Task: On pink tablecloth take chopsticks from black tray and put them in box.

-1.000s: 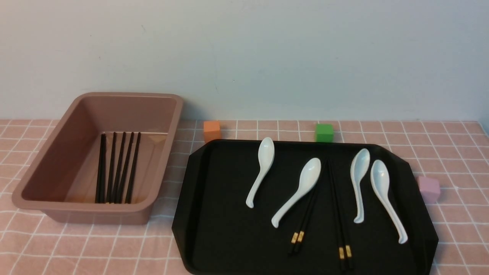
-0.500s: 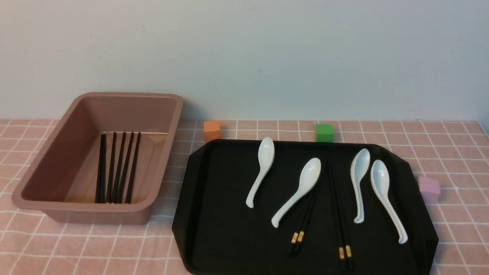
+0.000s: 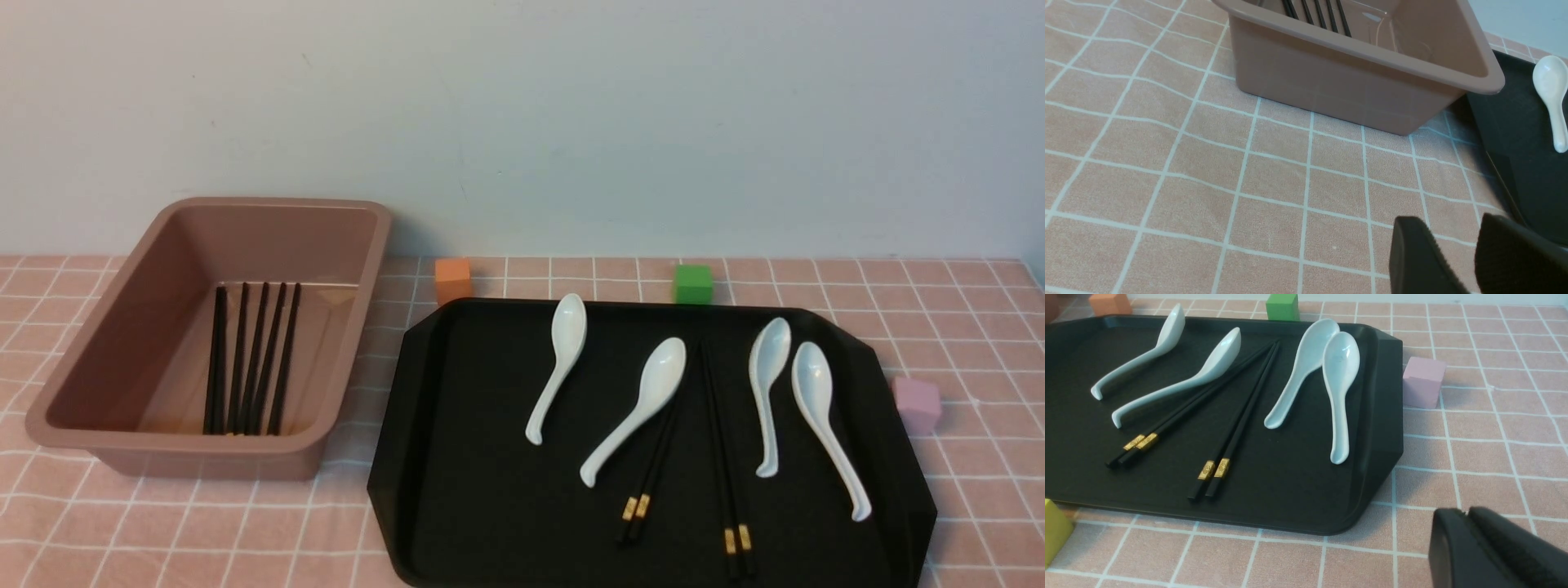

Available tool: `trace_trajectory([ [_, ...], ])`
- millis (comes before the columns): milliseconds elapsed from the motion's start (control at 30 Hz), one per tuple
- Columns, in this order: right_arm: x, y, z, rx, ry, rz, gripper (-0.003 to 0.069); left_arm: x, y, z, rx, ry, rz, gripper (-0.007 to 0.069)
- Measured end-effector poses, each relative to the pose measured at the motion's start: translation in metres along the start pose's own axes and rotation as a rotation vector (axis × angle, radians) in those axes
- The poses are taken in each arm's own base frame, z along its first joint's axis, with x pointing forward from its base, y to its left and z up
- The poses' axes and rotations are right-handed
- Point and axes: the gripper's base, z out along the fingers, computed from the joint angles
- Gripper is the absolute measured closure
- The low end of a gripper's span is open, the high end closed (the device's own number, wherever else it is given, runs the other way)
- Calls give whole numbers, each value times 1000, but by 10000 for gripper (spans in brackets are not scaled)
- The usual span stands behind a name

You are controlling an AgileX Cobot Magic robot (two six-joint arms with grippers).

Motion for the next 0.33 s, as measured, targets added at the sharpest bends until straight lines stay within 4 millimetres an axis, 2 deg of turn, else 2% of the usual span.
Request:
trace_trajectory([
  [333, 0, 0, 0, 0, 0, 0, 575, 0, 0, 0, 0, 0, 0, 386],
])
